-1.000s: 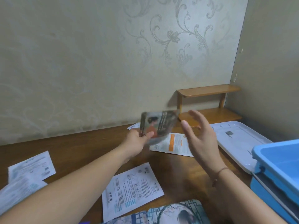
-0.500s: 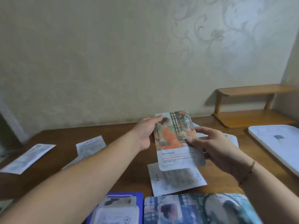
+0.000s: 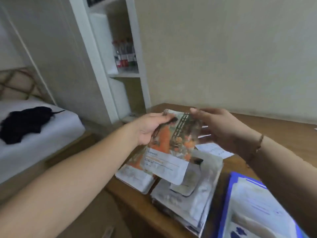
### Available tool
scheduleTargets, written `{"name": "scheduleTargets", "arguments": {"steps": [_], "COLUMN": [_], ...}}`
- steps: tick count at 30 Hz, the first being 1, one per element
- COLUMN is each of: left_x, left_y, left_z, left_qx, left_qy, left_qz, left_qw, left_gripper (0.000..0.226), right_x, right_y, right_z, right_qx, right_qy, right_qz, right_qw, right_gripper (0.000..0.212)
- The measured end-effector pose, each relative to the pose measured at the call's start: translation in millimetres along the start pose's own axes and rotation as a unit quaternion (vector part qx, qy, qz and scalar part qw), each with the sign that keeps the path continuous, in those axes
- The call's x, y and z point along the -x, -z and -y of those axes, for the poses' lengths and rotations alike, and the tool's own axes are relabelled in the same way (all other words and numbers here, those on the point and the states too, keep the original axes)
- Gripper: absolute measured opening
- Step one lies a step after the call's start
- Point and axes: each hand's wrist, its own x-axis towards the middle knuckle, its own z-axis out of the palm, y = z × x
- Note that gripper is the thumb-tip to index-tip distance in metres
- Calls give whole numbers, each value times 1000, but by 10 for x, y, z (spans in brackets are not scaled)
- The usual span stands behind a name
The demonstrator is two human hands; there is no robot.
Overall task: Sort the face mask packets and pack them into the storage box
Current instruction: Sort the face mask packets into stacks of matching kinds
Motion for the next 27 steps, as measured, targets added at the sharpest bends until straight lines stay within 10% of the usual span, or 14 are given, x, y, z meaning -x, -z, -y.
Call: {"name": "scheduleTargets", "arguments": {"steps": [15,23,27], "left_x": [995,939,1036], "left_y": [1254,1324,1215], "left_z": [963,1025,1099], "left_qx": [-120,-460,-569], "left_qy": [12,-23,-47], "left_qz": [-201,-200,-176], "left_qw": [972,865,802], "left_gripper": [28,29,70], "right_x": [-1099,-1209,-1201], "right_y": [-939,-952,-926], "right_z": [-597,-743,-733], "right_qx": [222,432,570], "right_qy": [-80,-61,-21], "right_qz": [18,62,112], "right_qw": [972,898,813], "right_gripper": [17,6,20]}}
